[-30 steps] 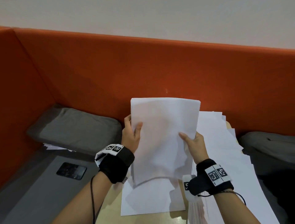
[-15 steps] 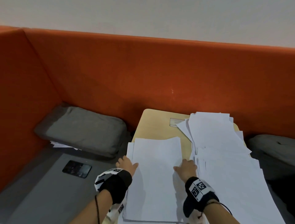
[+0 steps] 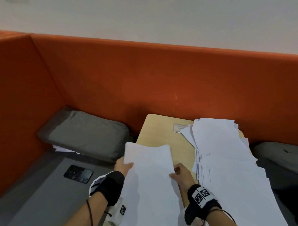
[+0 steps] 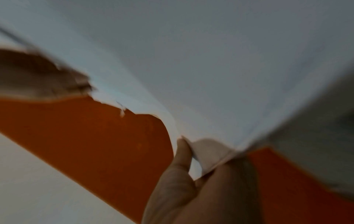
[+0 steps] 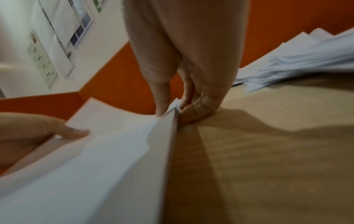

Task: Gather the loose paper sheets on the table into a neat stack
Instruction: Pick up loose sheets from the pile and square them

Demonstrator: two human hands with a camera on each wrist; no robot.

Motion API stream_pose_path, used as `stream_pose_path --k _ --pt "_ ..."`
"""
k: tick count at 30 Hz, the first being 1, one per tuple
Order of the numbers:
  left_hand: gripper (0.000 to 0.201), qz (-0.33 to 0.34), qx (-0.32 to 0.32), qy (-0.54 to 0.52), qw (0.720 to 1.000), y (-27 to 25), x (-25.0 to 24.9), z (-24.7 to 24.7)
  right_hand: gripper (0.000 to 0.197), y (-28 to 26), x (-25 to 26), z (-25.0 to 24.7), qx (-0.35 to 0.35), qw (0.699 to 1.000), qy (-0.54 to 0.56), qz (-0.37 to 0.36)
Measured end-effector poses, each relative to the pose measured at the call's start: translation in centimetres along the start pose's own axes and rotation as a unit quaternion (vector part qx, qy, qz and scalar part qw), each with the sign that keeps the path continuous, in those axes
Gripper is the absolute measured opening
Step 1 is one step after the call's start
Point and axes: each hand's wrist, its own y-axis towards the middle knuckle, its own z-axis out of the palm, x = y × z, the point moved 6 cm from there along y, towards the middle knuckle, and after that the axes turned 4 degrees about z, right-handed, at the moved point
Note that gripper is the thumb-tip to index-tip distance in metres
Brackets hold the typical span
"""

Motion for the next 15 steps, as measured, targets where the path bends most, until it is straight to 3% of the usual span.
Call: stream_pose_path --k 4,6,9,12,15 --pt "0.028 0.157 0.079 -0.012 0.984 -3.3 -5.4 2.2 0.041 0.4 -0.4 -1.8 -0.044 0.997 0.056 0.007" --pt "0.027 0.206 0.114 -0.062 0.97 -5.1 -9.6 2.4 0.056 0.2 0.1 -3.0 -0.024 0.99 0.137 0.016" --pt "0.027 0.277 0.109 -0.1 0.949 -7.0 -15.6 2.0 0.036 -1.5 3.7 -4.9 0.053 0.972 0.229 -0.011" --pt "0.03 0.335 0.052 -0.15 0.929 -8.0 -20.1 0.8 0.019 -3.7 9.3 -8.1 0.009 0.969 0.216 -0.12" --pt "0.024 0.375 0.015 -0.189 0.908 -8.5 -22.7 0.0 0.015 -5.6 13.8 -10.6 -0.038 0.953 0.219 -0.204"
